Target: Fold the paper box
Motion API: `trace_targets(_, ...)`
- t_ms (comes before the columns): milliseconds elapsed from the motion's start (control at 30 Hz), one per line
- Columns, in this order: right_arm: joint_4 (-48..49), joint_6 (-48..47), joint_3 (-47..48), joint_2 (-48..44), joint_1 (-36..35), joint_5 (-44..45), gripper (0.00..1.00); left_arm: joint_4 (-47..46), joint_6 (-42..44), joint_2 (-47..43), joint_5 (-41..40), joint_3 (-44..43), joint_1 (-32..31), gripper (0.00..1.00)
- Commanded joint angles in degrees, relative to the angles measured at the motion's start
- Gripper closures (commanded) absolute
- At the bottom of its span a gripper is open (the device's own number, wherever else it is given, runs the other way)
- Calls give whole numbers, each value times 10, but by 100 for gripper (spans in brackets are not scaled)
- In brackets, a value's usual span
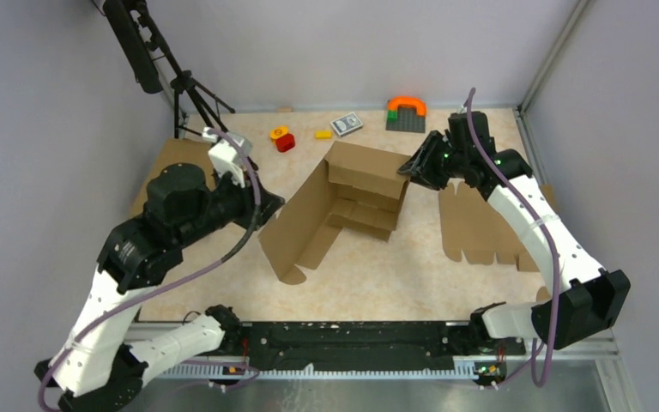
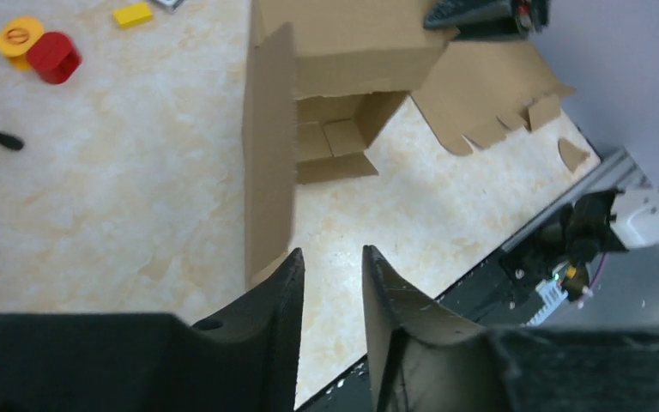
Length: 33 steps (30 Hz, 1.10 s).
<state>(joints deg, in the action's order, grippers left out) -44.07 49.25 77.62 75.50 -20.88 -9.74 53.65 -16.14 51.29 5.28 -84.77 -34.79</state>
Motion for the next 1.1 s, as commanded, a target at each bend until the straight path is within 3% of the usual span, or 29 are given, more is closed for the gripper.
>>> trace_targets(0,5,-7,8,4,-5,14,61,-30,-39,32,-138,7,-139,72)
trace_targets(67,6,-6,5,3,-5,14,61,-57,-53,50,-196,16,-210,80)
trace_targets(167,7,-5,2,2,-5,13,61,-86,-79,91,-263,32,-291,99)
trace_targets(300,8,-4,-1,-1,-5,18,61,-153,-152,123,-347,107,-353,100)
trace_targets(500,5,-7,-1,-5,-4,25,61,-264,-230,171,-392,241,-392,100)
trace_targets(700,4,-11,-1,-6,-3,25,61,-388,-174,243,-448,311,-440,100)
trace_targets(867,9,-12,-8,-7,-1,23,61,-391,-157,341,-431,298,-442,100)
trace_targets(1067,11,-11,-13,-9,1,20,61,-516,-133,393,-439,372,-430,100)
